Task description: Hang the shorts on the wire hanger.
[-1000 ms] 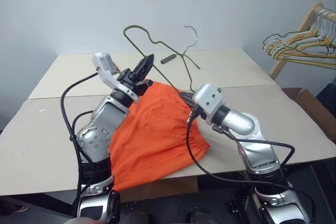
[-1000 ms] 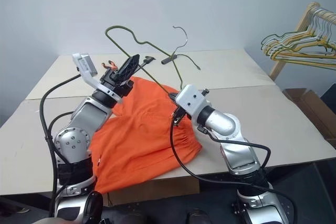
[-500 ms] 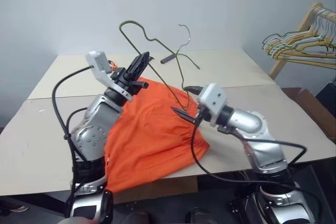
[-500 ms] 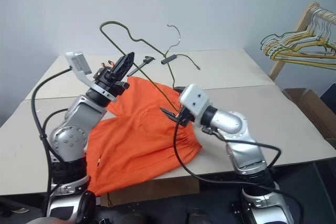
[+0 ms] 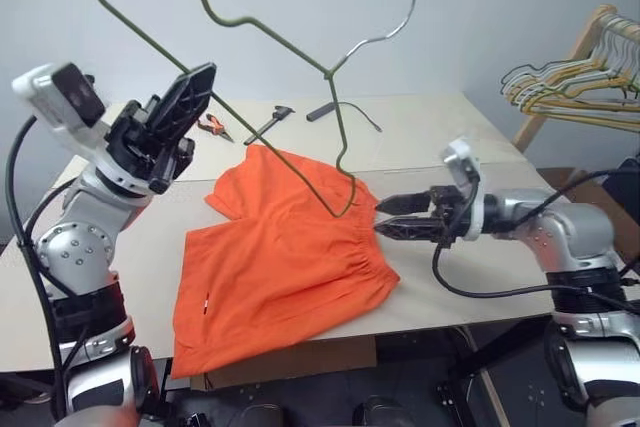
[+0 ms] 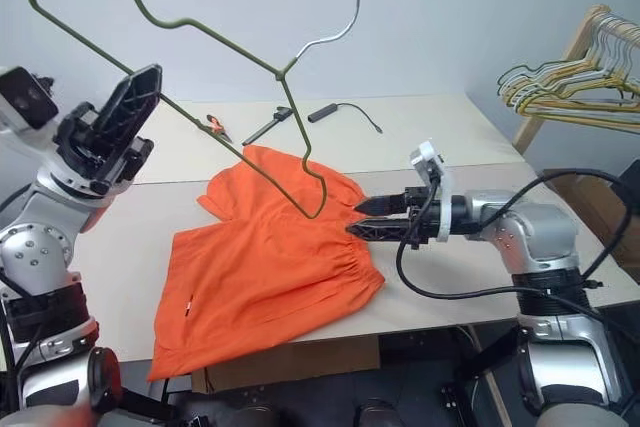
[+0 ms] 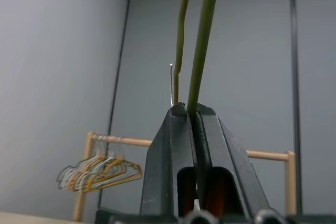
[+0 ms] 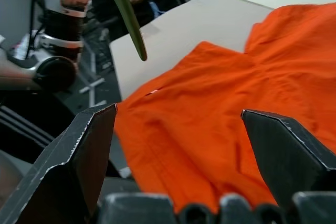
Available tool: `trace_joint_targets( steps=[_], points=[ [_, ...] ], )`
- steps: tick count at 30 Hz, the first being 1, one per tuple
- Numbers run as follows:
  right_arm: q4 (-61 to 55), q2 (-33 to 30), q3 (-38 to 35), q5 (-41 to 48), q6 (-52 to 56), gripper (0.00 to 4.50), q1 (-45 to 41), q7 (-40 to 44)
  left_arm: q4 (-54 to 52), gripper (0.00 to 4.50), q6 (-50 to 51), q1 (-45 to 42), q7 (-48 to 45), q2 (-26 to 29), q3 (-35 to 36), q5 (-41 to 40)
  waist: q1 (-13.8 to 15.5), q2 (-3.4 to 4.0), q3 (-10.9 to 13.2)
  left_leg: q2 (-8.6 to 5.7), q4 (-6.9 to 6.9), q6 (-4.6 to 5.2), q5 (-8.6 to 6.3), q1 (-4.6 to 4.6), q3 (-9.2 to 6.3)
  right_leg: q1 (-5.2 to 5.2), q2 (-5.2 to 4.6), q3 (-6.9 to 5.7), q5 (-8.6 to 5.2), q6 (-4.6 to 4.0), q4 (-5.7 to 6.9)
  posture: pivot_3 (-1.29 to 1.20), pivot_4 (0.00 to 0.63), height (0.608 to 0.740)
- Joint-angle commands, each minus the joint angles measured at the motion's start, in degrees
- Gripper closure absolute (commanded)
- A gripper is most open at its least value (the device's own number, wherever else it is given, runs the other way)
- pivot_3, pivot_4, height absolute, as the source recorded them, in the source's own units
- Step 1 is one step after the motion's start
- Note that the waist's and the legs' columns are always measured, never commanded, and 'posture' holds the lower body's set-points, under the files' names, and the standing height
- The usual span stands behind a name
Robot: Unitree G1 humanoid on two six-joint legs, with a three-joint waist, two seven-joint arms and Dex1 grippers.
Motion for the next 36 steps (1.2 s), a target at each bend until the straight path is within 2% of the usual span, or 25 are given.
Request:
trace_joint_targets(
  steps=[1, 16, 19, 29, 30, 34, 36],
  points=[
    [-2.09, 2.36, 0.42, 1.03, -0.83, 0.04, -3.45, 0.06, -1.07, 4.50, -0.86, -0.84, -1.44, -0.77, -1.56, 1.07, -0.23, 0.00, 0.00, 0.01, 0.00, -0.01, 0.00, -0.03, 0.00, -0.03, 0.00, 0.00, 0.00, 0.00, 0.00, 0.08, 0.000, 0.740],
    [-9.03, 6.45, 0.32, 2.19, 2.28, 0.04, -4.37, -6.23, -1.88, 4.50, -2.76, -0.77, -2.32, -2.81, -3.92, 4.55, -0.26, 0.00, 0.00, 0.00, 0.04, -0.03, 0.01, -0.11, -0.02, -0.07, -0.03, -0.03, 0.02, 0.02, 0.02, 0.07, 0.000, 0.740],
    [-8.78, 6.77, 0.46, 2.21, 2.37, 0.60, -4.43, -7.12, -1.75, 4.50, -2.62, -0.81, -2.49, -2.98, -3.80, 4.50, -0.34, 0.00, 0.00, 0.00, 0.04, -0.02, 0.01, -0.11, -0.02, -0.07, -0.02, -0.03, 0.02, 0.02, 0.02, 0.07, 0.000, 0.740],
    [-9.80, 6.49, 2.72, 0.62, 0.82, 4.24, -3.19, -7.96, -1.71, 4.50, -2.21, -0.47, -2.57, -3.16, -3.89, 4.69, -0.53, 0.00, 0.00, 0.00, 0.04, -0.02, 0.01, -0.12, -0.02, -0.08, -0.02, -0.03, 0.02, 0.02, 0.02, 0.07, 0.000, 0.740],
    [-9.91, 6.53, 2.84, 0.59, 0.68, 4.48, -3.09, -8.06, -1.64, 4.50, -2.38, -0.52, -2.21, -3.40, -3.97, 4.93, -0.57, 0.00, 0.00, 0.00, 0.04, -0.02, 0.01, -0.12, -0.02, -0.09, -0.02, -0.03, 0.02, 0.02, 0.02, 0.07, 0.000, 0.740],
    [-10.18, 6.97, 2.33, 1.26, 1.06, 4.48, -2.81, -9.11, -1.41, 4.50, -2.76, -0.13, -0.87, -3.93, -4.46, 6.77, -0.63, -0.01, -0.01, -0.02, 0.07, -0.02, 0.01, -0.12, -0.04, -0.06, -0.05, -0.03, 0.02, 0.02, 0.03, 0.07, 0.000, 0.740],
    [-10.22, 6.95, 1.94, 1.36, 1.16, 4.50, -2.72, -9.66, -0.67, 3.96, -2.59, 0.21, -0.54, -3.93, -4.91, 7.91, -0.66, -0.01, -0.01, -0.02, 0.08, -0.02, 0.01, -0.12, -0.04, -0.06, -0.04, -0.03, 0.02, 0.03, 0.02, 0.06, 0.000, 0.740]
  ],
)
